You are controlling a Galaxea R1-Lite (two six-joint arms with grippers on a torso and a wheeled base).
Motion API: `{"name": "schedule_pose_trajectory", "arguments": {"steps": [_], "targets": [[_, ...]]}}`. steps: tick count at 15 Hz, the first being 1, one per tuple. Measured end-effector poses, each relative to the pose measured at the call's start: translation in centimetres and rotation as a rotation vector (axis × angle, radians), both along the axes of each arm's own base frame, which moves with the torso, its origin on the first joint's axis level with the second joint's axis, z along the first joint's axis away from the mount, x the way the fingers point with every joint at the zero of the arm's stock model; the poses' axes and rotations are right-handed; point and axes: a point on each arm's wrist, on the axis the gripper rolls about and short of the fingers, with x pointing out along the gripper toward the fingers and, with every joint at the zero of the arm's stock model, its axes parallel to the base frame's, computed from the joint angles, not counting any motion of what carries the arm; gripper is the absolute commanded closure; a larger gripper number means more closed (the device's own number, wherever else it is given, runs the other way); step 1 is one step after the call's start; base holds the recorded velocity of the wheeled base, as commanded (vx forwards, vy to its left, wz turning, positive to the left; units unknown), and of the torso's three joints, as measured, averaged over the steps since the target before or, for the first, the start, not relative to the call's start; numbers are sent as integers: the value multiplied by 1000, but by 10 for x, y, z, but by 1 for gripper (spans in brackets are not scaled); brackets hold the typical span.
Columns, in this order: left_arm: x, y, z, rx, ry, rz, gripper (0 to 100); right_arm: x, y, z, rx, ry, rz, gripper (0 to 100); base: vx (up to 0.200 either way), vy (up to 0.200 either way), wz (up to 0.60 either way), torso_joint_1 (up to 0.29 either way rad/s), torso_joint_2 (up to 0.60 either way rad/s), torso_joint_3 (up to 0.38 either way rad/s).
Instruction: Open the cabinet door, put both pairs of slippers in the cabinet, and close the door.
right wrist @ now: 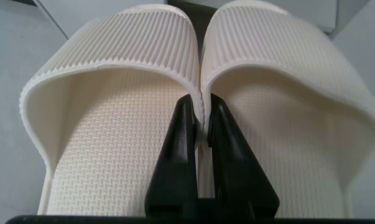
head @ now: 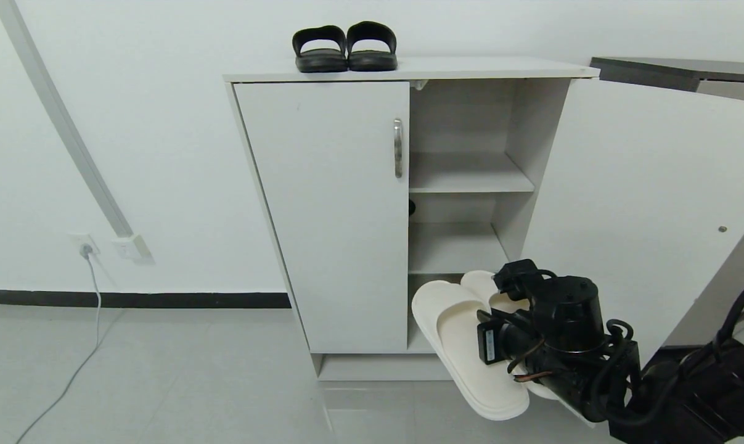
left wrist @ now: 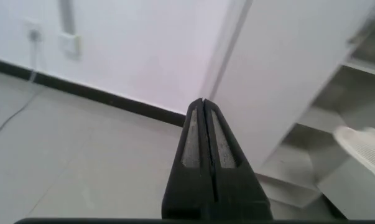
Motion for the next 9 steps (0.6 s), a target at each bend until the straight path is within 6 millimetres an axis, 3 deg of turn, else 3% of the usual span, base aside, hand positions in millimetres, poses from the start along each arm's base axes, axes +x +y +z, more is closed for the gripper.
{"name": "schedule_pose_trajectory", "arguments": {"steps": [4,9], "targets": [[-15,0,-50,67,-2,-5,100,-4,6,-3,-6,8,23,100,0,0,0,0,0,0],[-18,-5,-63,185,-5,-237,100,-7,9,-5,3,-2,35,100,0,0,0,0,0,0]]}}
